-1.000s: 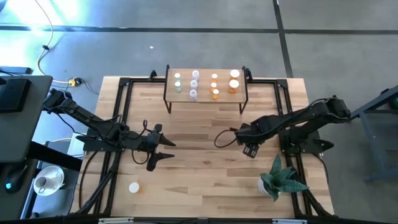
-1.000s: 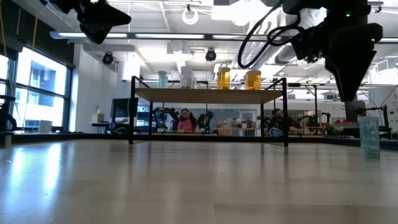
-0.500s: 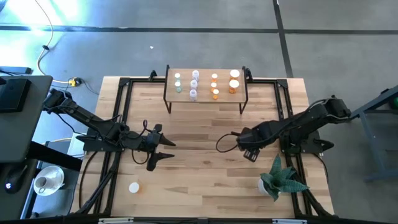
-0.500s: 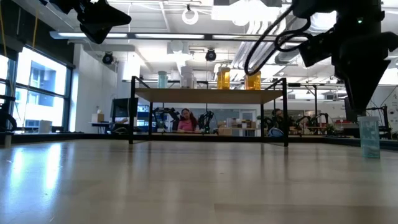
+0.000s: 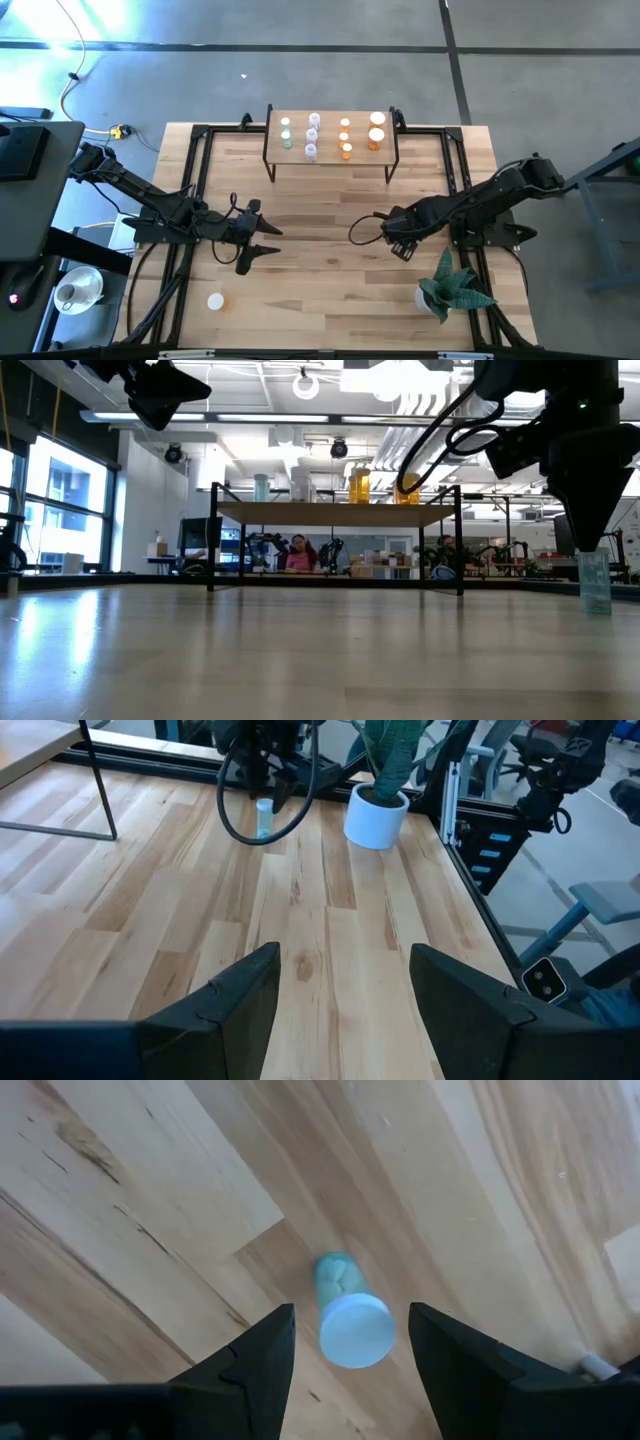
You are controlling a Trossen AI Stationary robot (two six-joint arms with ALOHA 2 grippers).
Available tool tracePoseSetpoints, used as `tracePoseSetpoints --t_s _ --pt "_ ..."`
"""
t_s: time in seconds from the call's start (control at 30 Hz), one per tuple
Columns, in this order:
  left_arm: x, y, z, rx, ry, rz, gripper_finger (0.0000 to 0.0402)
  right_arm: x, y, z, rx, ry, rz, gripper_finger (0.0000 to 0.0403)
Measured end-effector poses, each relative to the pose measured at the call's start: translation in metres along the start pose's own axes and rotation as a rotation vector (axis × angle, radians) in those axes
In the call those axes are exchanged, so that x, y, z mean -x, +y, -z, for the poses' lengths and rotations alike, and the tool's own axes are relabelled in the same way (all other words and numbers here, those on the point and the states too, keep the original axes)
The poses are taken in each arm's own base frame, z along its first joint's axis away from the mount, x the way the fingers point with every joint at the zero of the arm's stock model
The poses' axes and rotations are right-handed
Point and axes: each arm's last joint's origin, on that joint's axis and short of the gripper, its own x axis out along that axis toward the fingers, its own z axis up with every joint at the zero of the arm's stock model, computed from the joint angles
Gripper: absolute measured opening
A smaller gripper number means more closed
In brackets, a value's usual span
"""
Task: Pick and place medicine bottles onto shelf by color
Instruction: Put the blue pill bottle on the shelf aligned with the other blue pill bottles
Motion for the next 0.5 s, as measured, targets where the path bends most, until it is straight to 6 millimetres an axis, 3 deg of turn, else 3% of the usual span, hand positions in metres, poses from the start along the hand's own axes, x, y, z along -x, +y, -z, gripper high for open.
tracePoseSetpoints --t_s 0.5 --pt "0.0000 0.0000 0.0000 0.000 0.000 0.000 0.0213 0.0002 0.0014 0.0020 -0.071 -0.014 0.014 0.0188"
